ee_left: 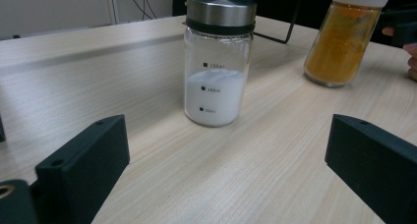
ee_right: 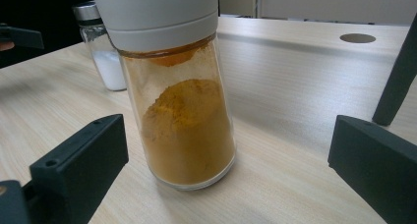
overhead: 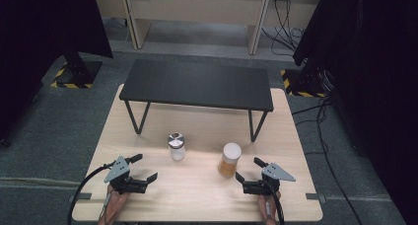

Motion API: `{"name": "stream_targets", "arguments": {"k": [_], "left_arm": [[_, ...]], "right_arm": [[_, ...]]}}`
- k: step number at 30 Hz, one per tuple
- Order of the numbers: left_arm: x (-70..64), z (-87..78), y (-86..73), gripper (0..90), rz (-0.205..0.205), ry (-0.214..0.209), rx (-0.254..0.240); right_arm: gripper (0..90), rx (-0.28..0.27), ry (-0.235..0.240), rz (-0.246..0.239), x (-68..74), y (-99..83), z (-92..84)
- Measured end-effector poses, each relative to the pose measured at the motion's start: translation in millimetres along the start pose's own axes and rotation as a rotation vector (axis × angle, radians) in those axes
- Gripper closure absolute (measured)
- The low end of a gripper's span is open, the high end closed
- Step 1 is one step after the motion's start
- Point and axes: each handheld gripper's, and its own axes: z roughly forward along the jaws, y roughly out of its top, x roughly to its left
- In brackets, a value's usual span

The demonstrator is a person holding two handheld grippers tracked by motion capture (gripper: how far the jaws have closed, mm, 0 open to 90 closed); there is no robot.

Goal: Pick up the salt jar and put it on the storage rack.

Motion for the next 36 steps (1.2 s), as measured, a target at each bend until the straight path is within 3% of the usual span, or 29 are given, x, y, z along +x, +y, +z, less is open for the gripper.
{"name": "stream_targets", "arguments": {"k": [6, 14, 20, 27, 28, 30, 32, 36], "left_arm": [[-1.1, -2.4, 3.4, 1.5, -0.028, 0.012, -0.020], [-8.0, 5.1, 16.9, 2.1, 0.003, 0.003, -0.007], [-16.2, 28.1, 38.3, 3.9, -0.020, 0.041, 0.015], [-28.1, 66.0, 64.7, 4.5, 0.023, 0.082, 0.085], [-28.1, 66.0, 64.7, 4.4, 0.023, 0.082, 0.085], [-36.1, 78.9, 71.5, 4.5, 0.045, 0.123, 0.093], [-34.9, 87.7, 74.9, 4.3, 0.019, 0.130, 0.099], [-37.7, 99.8, 77.1, 4.3, 0.023, 0.143, 0.111]], "right_arm": [[1.4, -0.001, 0.002, -0.005, -0.1, -0.1, 0.0], [1.4, -0.002, 0.003, -0.005, 0.1, -0.3, -0.1], [1.4, -0.001, 0.006, -0.007, -0.1, -0.2, 0.0], [1.4, 0.001, 0.010, -0.009, -0.2, 0.2, 0.2], [1.4, 0.002, 0.011, -0.009, -0.3, 0.4, 0.2], [1.4, 0.004, 0.014, -0.010, -0.4, 0.7, 0.3], [1.4, 0.004, 0.015, -0.011, -0.6, 0.7, 0.3], [1.4, 0.004, 0.020, -0.011, -1.5, 0.8, 0.4]]}}
